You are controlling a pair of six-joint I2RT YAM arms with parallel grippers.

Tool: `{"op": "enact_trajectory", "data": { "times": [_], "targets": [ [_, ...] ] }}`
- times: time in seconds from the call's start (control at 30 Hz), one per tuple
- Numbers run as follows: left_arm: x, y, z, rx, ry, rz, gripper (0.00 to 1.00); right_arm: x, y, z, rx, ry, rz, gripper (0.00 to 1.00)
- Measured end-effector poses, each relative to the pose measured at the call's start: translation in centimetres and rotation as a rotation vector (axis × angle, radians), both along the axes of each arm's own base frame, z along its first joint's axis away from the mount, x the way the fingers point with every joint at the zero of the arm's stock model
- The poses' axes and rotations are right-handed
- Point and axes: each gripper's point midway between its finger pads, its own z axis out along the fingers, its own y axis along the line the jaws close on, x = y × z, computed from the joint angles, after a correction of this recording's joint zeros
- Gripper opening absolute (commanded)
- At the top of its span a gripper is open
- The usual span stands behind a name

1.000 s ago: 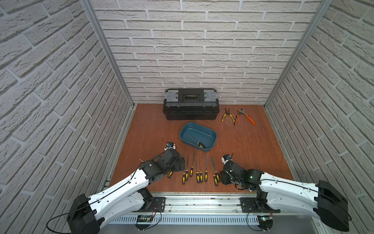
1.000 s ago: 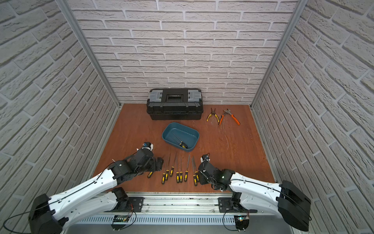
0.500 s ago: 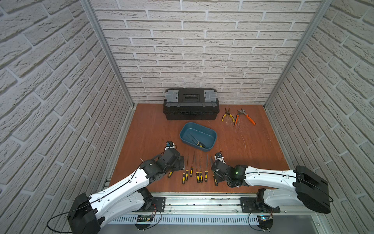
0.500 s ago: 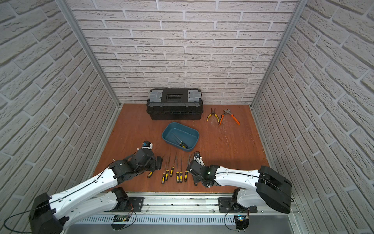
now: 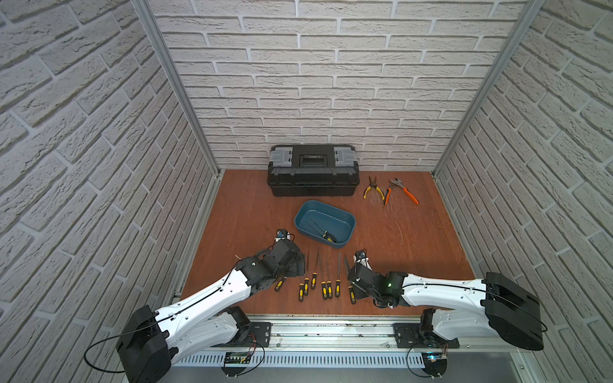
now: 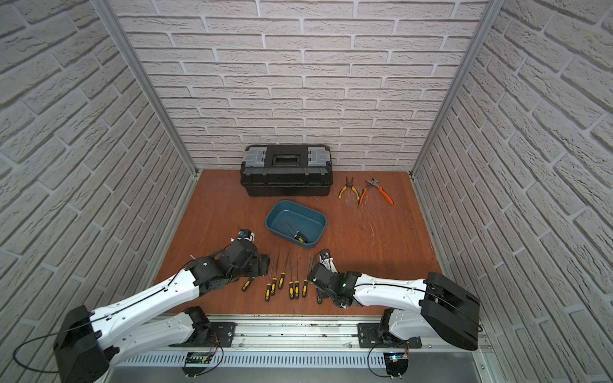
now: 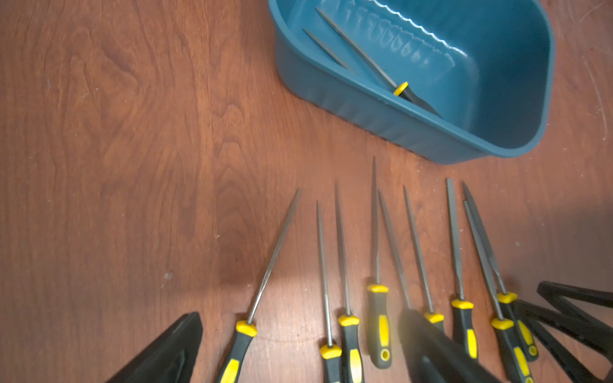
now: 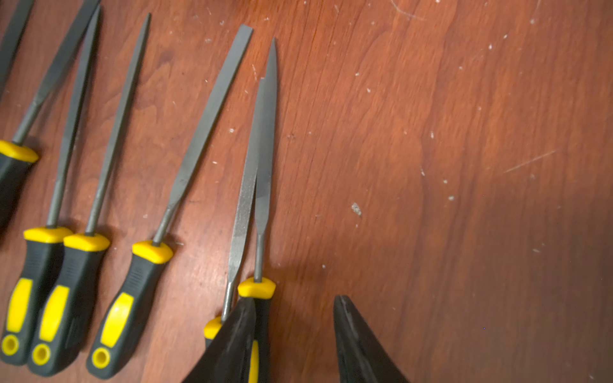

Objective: Put the file tool into the storage box
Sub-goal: Pick up the file tool from the center of the board.

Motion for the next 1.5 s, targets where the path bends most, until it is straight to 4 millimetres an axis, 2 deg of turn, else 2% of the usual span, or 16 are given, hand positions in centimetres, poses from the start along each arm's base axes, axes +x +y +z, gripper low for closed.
{"op": "enact_trajectory", "data": {
  "times": [0.2,0.43,0.63,0.77,0.87,0.97,1.07,1.1,1.17,1.23,1.5],
  "targets": [
    [0.0,-0.1,0.0,0.001,0.003,-0.006,0.98,0.2,-0.9,0.1,-0.022,-0.018,-0.046,0.4],
    [0.0,-0.2,-0.1,0.003,0.008,-0.008,0.98,-1.2,-4.6,0.6,-0.076,-0.032,-0.072,0.42],
    [-0.2,-1.1,-0.9,0.003,0.041,-0.041,0.98,-1.6,-3.9,2.0,-0.006,-0.049,-0.006,0.48],
    [-0.4,-2.5,-1.0,0.009,0.059,-0.11,0.98,-1.9,-3.8,1.6,-0.022,-0.029,0.024,0.52],
    [0.2,-3.6,0.5,0.011,0.03,-0.161,0.98,-2.2,-3.6,0.4,-0.052,0.012,0.041,0.53],
    [1.1,-4.4,2.9,0.009,-0.027,-0.199,0.98,-2.5,-3.6,-1.0,-0.099,0.056,0.05,0.52],
    [2.1,-4.8,5.5,0.006,-0.086,-0.219,0.98,-1.8,-2.2,-0.9,-0.095,0.058,0.062,0.47],
    [2.3,-4.8,6.3,0.002,-0.106,-0.222,0.98,-1.6,-1.9,-0.9,-0.095,0.057,0.064,0.41],
    [2.7,-4.3,7.8,-0.004,-0.138,-0.216,0.98,-1.3,-1.4,-1.0,-0.089,0.054,0.065,0.29],
    [2.9,-3.3,9.2,-0.008,-0.164,-0.2,0.98,-1.2,-1.2,-1.0,-0.082,0.051,0.064,0.21],
    [2.4,1.2,12.3,-0.003,-0.202,-0.112,0.98,-1.3,-2.0,-0.4,-0.099,0.036,0.05,0.06]
  ]
}}
